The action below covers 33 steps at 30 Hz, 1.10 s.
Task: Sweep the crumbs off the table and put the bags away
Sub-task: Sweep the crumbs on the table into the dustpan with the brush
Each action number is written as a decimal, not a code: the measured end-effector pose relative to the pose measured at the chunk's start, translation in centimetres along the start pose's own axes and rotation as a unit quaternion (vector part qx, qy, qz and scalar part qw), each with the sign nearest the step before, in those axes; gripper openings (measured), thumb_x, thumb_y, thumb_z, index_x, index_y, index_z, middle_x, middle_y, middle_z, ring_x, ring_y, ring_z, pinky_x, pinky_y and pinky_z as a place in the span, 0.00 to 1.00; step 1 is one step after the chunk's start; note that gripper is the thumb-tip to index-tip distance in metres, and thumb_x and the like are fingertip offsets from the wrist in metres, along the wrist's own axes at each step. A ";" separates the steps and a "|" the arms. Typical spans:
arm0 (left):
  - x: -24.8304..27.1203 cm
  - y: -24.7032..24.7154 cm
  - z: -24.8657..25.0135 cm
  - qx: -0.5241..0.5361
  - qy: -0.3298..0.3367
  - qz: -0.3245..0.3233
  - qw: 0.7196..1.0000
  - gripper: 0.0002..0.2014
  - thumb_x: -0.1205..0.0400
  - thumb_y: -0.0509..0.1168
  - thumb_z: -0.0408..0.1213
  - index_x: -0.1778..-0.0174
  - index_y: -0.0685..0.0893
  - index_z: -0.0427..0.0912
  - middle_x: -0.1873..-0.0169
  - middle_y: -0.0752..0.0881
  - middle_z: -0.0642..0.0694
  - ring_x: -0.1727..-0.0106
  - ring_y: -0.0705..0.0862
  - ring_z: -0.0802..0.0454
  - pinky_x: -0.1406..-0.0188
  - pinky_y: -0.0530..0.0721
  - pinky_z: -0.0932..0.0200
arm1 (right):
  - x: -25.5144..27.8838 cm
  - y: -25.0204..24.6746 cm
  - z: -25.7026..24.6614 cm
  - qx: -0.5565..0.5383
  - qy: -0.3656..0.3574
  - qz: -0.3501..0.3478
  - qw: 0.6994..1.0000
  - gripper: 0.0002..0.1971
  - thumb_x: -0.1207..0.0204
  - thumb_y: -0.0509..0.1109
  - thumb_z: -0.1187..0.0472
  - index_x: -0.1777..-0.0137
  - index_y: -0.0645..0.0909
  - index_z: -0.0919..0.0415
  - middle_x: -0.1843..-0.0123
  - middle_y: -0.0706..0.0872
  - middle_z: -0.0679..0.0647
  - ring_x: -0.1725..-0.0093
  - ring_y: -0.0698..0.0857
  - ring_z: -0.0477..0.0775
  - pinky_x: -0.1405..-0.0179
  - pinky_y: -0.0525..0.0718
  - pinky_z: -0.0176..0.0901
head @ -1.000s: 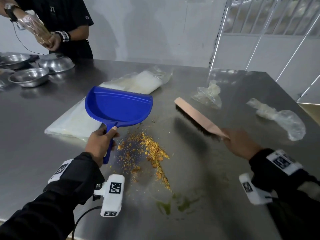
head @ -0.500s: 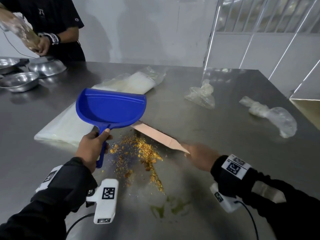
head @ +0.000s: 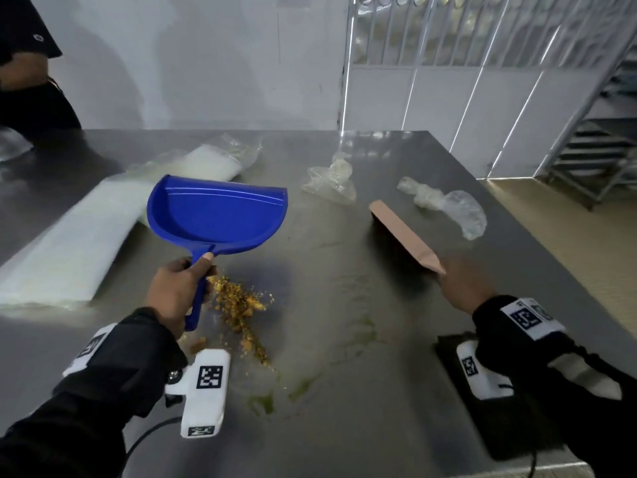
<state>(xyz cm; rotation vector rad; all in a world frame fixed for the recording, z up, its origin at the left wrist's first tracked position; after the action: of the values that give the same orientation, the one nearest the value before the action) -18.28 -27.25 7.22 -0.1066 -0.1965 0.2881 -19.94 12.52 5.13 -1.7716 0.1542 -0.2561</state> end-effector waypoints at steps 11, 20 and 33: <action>1.1 -1.9 0.8 0.001 -0.002 0.022 1.000 0.09 0.16 0.60 0.40 0.51 0.80 0.38 0.63 0.82 0.47 0.71 0.73 0.51 0.70 0.75 0.60 | 3.0 2.8 -9.3 -0.042 -0.132 -0.110 0.984 0.17 0.17 0.56 0.64 0.31 0.75 0.63 0.35 0.83 0.65 0.36 0.83 0.64 0.42 0.77 0.45; 2.5 -5.1 0.4 0.016 -0.019 0.073 0.997 0.08 0.15 0.59 0.38 0.59 0.79 0.43 0.64 0.81 0.46 0.70 0.73 0.51 0.68 0.75 0.59 | -1.6 2.4 -10.8 0.015 -0.089 -0.066 0.994 0.17 0.17 0.54 0.67 0.30 0.72 0.70 0.33 0.79 0.69 0.34 0.80 0.68 0.35 0.75 0.53; 2.7 -9.9 0.0 0.013 -0.012 0.135 0.991 0.09 0.16 0.60 0.40 0.56 0.80 0.39 0.64 0.82 0.47 0.72 0.74 0.53 0.80 0.79 0.69 | 5.0 3.1 -16.8 0.024 -0.353 -0.139 0.925 0.22 0.19 0.60 0.63 0.25 0.71 0.56 0.32 0.83 0.61 0.33 0.81 0.61 0.38 0.74 0.44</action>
<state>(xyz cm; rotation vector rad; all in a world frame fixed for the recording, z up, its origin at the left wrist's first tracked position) -13.08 -35.95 9.03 -0.1035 -0.2033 0.5610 -19.29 -5.28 5.87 -1.7300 -0.6209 0.1879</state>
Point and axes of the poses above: each hand's wrist, its own x-axis away from the middle knuckle, its own y-axis out of the palm, z = x × y, the point moved 3 cm from there along -x, towards the middle knuckle
